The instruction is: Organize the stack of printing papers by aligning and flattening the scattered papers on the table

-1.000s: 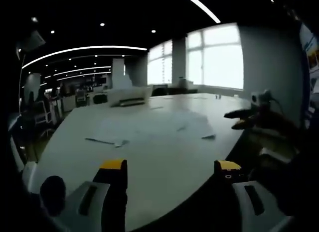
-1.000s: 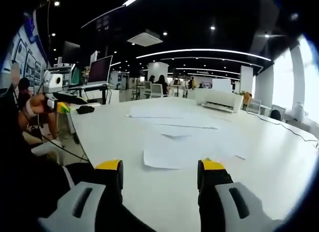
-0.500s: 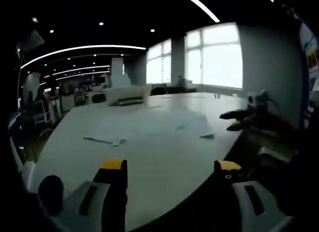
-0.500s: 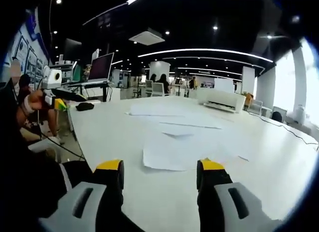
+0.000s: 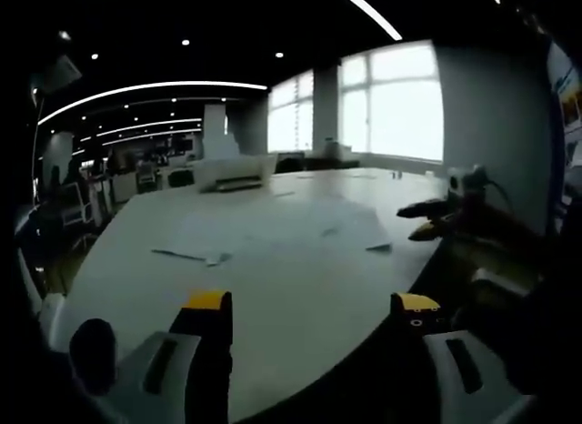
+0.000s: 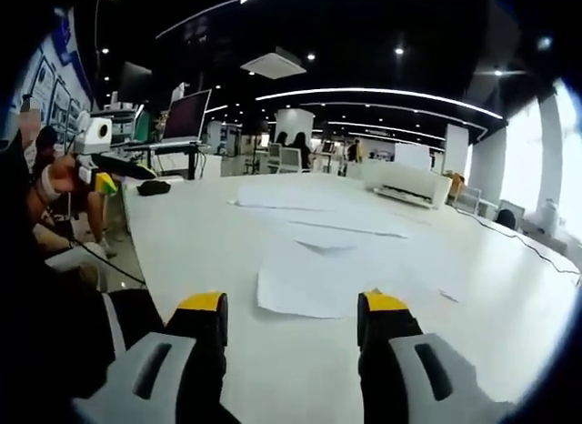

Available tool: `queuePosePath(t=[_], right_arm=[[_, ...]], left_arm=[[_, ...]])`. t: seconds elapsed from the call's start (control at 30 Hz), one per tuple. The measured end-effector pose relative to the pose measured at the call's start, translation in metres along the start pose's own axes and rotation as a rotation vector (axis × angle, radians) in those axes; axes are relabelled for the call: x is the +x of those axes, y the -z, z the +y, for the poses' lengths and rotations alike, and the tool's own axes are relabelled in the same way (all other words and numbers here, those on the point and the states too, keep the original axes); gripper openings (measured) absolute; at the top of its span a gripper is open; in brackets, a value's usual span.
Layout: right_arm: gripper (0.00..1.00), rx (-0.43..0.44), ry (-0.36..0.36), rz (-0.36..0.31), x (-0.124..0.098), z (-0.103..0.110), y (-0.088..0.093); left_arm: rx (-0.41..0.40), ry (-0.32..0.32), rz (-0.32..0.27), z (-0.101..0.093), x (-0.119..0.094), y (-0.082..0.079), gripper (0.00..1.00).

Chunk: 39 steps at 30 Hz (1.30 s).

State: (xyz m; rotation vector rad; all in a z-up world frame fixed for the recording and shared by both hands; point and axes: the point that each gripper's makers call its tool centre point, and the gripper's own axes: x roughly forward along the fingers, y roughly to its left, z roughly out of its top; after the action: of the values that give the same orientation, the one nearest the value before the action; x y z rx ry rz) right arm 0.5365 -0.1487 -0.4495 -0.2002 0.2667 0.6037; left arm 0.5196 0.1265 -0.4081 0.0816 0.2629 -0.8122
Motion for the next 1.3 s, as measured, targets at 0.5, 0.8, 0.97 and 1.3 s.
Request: queuePosePath(t=[0.5,0.8,0.97,1.3], right_arm=[[0.52,-0.008,-0.014,0.018,0.011,0.003,0.005],[0.52,-0.018,-0.013,0.025,0.014,0.003,0.007],[0.52,-0.026,-0.012,0.033,0.018,0.002,0.01],[0.51,-0.036,-0.019,0.041,0.024,0.004,0.012]], left_arm=[[-0.001,-0.008,0.003,0.004,-0.001,0.002,0.72],[0.0,-0.008,0.001,0.004,-0.001,0.001,0.72],[0.0,-0.007,0.003,0.004,-0.001,0.002,0.72],[0.002,-0.009,0.008,0.004,-0.001,0.003,0.72]])
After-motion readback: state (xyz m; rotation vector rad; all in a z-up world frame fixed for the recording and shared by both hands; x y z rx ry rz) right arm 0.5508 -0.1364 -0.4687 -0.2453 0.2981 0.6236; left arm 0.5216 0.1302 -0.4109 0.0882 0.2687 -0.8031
